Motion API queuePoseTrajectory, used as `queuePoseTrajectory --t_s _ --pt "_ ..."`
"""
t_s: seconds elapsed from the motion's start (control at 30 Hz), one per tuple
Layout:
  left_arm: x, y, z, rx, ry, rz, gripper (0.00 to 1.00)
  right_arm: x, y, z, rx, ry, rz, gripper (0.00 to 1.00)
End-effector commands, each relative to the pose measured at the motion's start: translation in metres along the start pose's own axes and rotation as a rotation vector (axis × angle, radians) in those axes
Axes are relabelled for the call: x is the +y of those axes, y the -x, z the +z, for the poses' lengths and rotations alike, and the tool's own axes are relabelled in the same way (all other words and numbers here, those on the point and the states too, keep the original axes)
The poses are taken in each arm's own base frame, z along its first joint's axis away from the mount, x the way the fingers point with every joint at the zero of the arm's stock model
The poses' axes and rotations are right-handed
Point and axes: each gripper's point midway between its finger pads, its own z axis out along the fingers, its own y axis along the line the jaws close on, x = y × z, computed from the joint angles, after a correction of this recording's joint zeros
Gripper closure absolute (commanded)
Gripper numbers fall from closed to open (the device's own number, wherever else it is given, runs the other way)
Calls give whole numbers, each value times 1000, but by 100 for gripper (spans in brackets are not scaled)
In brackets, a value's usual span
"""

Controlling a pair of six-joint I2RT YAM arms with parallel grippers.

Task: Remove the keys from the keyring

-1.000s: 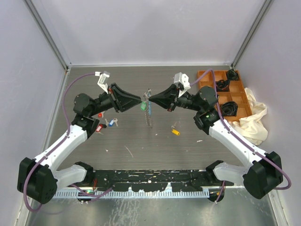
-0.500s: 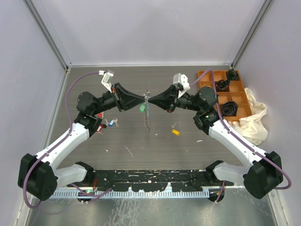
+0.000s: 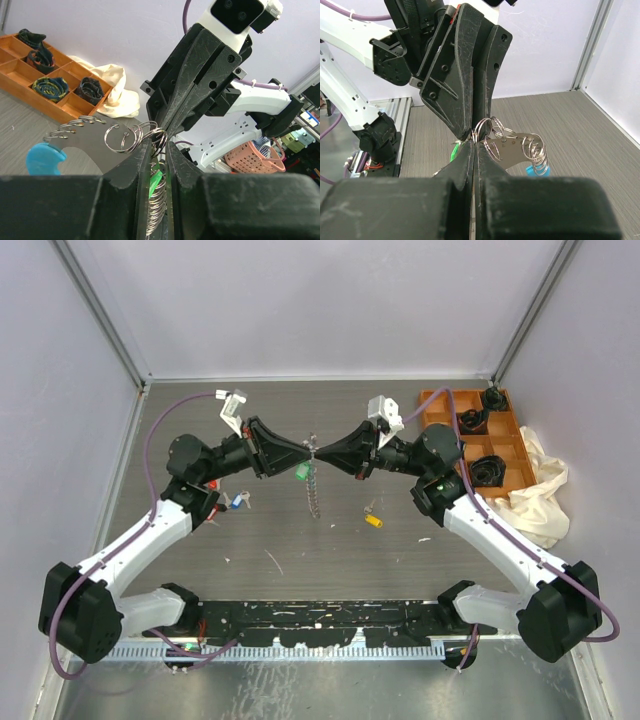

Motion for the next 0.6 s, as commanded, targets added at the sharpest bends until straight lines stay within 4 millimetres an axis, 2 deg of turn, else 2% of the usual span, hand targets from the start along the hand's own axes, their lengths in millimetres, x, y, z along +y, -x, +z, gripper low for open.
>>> queuePoseTrajectory --t_s 0.0,0.13,0.23,0.43,0.5,0.57 --pt "-19 14 7 -16 -69 83 82 5 29 4 -68 15 -60 99" --pt "-19 13 7 -8 -66 86 86 5 29 3 -68 15 -58 99" --pt "-20 12 8 5 -71 92 99 5 28 3 -64 14 -54 99" --pt "-12 2 3 68 -15 139 100 6 26 3 -55 18 -51 99" --pt "-11 0 0 84 4 165 100 6 23 2 -46 20 -48 94" --pt "-8 -4 -2 110 22 177 100 7 20 2 -35 23 -41 80"
